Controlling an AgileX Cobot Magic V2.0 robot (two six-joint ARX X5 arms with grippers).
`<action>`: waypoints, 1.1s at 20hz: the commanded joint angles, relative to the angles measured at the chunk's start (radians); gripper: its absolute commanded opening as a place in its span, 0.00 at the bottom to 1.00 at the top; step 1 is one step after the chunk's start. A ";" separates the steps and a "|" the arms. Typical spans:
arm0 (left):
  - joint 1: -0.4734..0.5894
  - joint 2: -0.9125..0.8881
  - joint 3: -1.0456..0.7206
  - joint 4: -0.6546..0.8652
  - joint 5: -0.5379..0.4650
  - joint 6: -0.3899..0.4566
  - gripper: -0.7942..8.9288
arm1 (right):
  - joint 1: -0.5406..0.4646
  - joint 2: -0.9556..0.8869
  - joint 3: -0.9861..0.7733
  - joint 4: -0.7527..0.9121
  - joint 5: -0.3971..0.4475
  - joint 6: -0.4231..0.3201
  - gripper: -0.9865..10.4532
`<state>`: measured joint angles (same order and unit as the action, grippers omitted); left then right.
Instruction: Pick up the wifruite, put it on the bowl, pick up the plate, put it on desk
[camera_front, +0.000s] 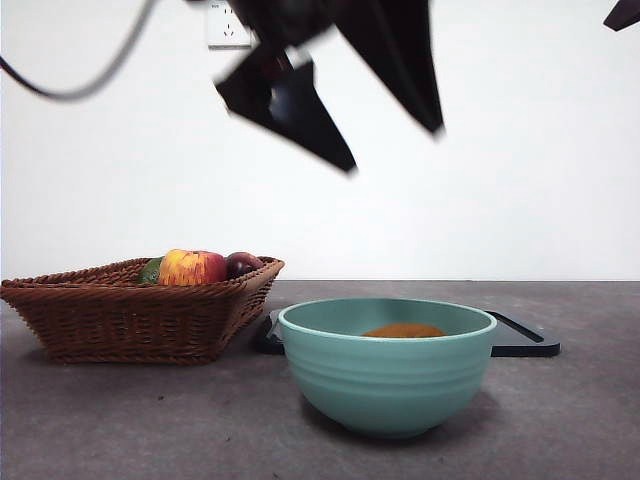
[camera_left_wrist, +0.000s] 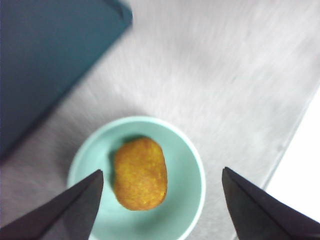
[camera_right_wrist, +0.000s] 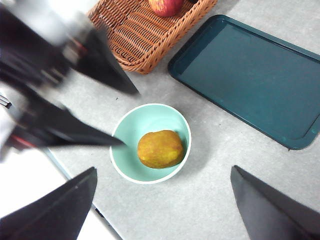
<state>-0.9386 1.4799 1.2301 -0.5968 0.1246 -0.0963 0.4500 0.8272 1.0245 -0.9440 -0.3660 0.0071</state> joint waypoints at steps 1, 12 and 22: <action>0.020 -0.078 0.021 -0.004 -0.003 -0.022 0.47 | 0.005 0.007 0.019 0.008 0.000 0.008 0.46; 0.311 -0.438 -0.010 -0.202 -0.022 -0.025 0.47 | 0.005 0.008 0.019 0.008 0.000 0.007 0.46; 0.348 -0.710 -0.358 -0.243 0.359 -0.024 0.47 | 0.005 0.008 0.019 0.008 0.000 0.004 0.46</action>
<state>-0.5865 0.7654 0.8631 -0.8562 0.4755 -0.1230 0.4500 0.8272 1.0245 -0.9440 -0.3660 0.0071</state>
